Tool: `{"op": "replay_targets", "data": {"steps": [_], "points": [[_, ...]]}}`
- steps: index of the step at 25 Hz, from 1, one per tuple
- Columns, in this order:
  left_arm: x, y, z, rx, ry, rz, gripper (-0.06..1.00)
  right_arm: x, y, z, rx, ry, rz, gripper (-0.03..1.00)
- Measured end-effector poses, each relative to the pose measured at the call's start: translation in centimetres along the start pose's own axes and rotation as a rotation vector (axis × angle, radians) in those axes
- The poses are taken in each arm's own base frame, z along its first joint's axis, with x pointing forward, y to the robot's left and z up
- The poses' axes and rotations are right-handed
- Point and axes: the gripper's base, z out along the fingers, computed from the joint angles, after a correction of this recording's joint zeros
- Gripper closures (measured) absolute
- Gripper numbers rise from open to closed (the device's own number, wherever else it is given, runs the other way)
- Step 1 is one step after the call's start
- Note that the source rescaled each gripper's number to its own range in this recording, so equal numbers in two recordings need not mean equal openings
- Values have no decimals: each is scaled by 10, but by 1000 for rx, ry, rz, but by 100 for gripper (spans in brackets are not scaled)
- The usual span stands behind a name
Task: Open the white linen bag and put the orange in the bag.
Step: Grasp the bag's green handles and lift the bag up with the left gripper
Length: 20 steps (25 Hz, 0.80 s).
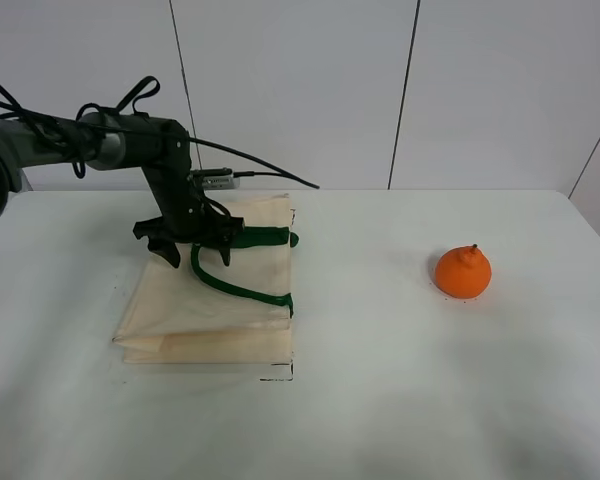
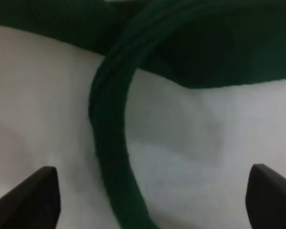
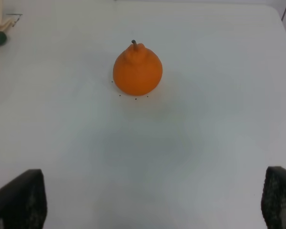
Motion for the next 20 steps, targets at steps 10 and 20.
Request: {"op": "replay_targets", "data": {"steps": [10, 20], "points": [[1, 0, 13, -7, 19, -2, 22, 0, 0, 0, 0, 0, 0, -3], [2, 1, 16, -14, 28, -75, 94, 0, 0, 0, 0, 0, 0, -3]]}}
